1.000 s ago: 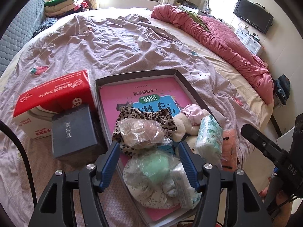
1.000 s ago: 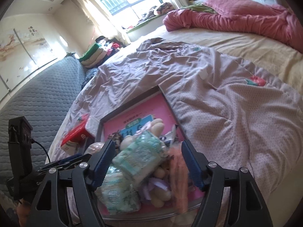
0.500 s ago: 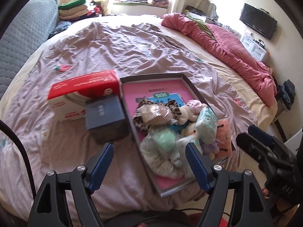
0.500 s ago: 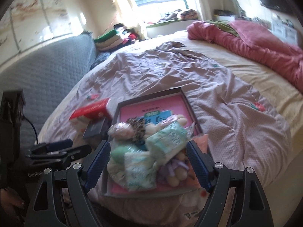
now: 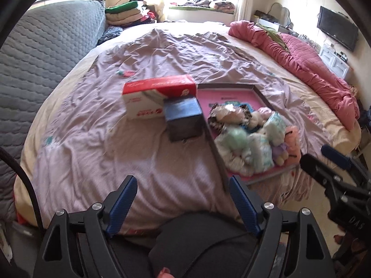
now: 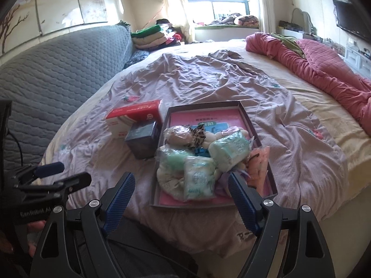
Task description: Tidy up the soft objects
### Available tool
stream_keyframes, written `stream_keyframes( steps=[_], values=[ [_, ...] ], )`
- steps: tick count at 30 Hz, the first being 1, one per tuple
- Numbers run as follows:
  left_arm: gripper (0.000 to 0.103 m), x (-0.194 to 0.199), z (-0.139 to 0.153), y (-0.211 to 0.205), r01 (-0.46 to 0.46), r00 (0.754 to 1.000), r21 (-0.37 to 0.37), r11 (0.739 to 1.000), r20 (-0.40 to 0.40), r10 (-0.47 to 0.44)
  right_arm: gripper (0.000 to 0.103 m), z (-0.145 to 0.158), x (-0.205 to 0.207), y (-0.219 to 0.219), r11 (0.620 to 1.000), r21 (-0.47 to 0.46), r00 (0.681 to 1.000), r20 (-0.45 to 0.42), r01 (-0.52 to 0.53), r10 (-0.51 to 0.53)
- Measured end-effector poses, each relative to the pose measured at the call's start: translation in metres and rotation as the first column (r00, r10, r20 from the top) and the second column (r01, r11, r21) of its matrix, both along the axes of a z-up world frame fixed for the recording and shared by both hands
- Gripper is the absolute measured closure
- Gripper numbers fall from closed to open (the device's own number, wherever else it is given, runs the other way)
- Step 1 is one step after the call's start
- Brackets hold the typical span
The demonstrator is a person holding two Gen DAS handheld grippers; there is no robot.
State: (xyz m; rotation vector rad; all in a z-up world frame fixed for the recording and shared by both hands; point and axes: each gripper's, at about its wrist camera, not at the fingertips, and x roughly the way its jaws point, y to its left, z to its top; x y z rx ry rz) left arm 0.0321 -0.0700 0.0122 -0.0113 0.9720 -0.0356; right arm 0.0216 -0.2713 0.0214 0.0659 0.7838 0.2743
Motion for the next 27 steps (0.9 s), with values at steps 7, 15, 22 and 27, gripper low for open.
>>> stream_keyframes(
  steps=[7,15,22,27],
  values=[
    [0.022,-0.021,-0.004,0.006,-0.033,0.999,0.031,0.999,-0.018,0.034,0.02,0.009,-0.013,0.009,1.0,-0.015,1.0,0.022,0.008,-0.008],
    [0.022,-0.023,-0.003,0.008,-0.055,0.998,0.016,0.998,-0.024,0.055,0.019,0.01,-0.018,0.013,0.999,-0.031,1.0,0.02,0.013,-0.013],
    [0.022,-0.022,-0.004,0.01,-0.063,0.998,0.013,0.998,-0.024,0.063,0.019,0.004,-0.017,0.012,0.999,-0.03,1.0,-0.001,0.019,-0.019],
    [0.022,-0.022,-0.004,0.011,-0.066,0.997,0.013,0.998,-0.028,0.067,0.019,0.0,-0.016,0.012,0.999,-0.033,1.0,-0.011,0.019,-0.02]
  ],
)
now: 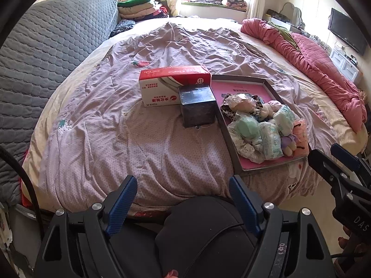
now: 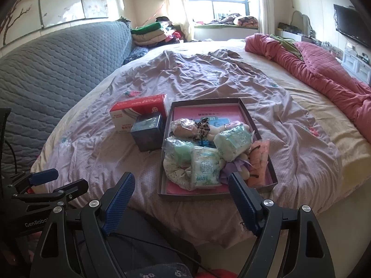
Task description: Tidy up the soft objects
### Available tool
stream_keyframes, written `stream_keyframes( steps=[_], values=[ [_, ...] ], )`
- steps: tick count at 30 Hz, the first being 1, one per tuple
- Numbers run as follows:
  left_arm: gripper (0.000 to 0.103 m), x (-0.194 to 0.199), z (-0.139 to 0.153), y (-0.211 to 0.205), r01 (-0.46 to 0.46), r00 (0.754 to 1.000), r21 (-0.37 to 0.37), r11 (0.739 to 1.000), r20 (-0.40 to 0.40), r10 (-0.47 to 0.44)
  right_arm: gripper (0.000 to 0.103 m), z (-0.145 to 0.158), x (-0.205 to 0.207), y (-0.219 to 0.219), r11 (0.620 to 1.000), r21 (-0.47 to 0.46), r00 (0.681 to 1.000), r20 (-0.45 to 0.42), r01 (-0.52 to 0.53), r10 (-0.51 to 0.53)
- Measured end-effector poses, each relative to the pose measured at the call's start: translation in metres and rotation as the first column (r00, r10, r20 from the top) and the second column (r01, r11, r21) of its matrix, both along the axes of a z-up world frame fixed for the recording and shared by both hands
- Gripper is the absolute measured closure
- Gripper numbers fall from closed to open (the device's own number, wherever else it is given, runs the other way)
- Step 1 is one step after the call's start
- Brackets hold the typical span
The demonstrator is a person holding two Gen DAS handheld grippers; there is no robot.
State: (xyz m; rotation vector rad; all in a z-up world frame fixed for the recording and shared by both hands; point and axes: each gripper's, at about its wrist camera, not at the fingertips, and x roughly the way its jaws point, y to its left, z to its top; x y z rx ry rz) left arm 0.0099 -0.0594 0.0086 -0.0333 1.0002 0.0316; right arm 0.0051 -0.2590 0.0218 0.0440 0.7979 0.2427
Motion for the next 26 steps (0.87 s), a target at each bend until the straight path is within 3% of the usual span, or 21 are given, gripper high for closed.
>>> stream_keyframes(
  steps=[26],
  values=[
    [0.022,0.0006,-0.008,-0.0023,0.007,1.0,-0.009,1.0,0.004,-0.007,0.019,-0.0048,0.0028,-0.0031,1.0,0.005,1.0,-0.013,0.01,-0.01]
  ],
)
